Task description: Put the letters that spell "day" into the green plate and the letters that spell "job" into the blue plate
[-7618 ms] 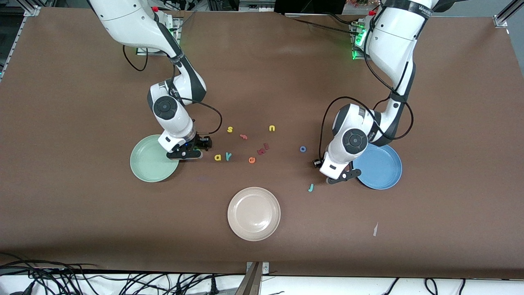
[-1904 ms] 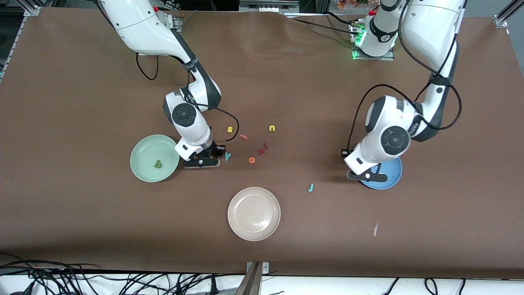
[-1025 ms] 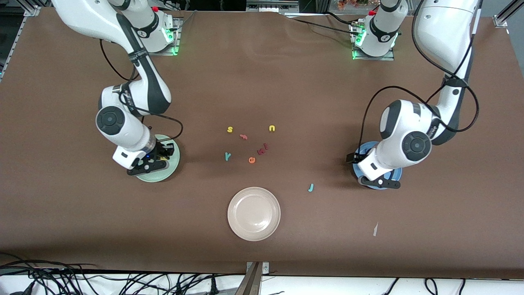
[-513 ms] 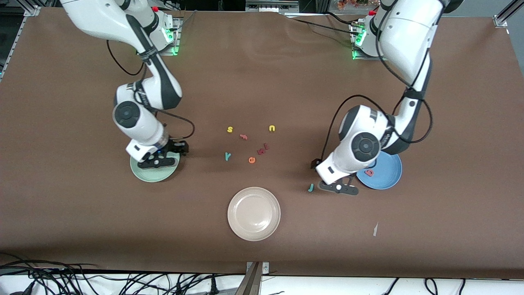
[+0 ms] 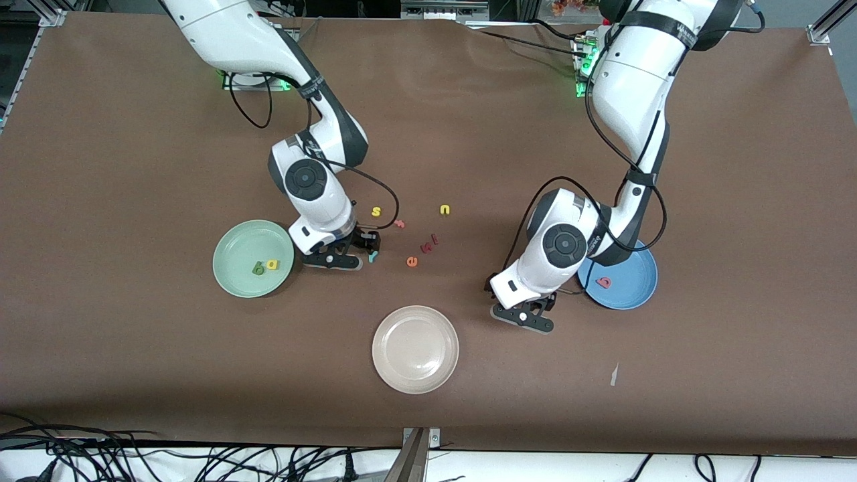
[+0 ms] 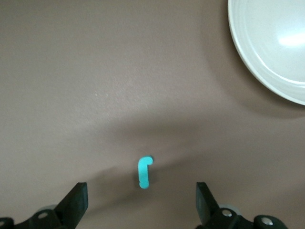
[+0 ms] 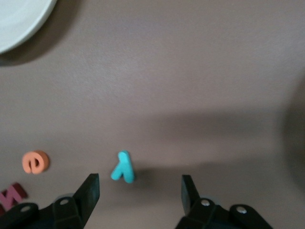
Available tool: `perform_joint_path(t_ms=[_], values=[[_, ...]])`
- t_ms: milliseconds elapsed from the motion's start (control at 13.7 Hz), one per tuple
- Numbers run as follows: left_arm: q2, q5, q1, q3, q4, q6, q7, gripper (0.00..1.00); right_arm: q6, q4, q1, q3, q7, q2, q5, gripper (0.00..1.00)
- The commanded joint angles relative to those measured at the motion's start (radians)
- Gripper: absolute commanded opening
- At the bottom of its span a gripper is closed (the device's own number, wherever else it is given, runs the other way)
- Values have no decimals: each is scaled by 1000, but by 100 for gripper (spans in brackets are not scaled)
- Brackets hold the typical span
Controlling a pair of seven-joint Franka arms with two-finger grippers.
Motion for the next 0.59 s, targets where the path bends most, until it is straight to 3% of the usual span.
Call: perform_joint_path(t_ms=[0, 293, 513], values=[[63, -7, -1, 8, 94, -8, 65, 100, 10, 76, 33, -10, 79, 72, -15, 78], [105, -4, -10, 10, 126, -7, 74, 100, 74, 64, 57, -13, 91, 100, -17, 76], [120, -4, -8, 10, 126, -2, 76, 100, 83, 50, 73, -22, 106, 109, -46, 65]])
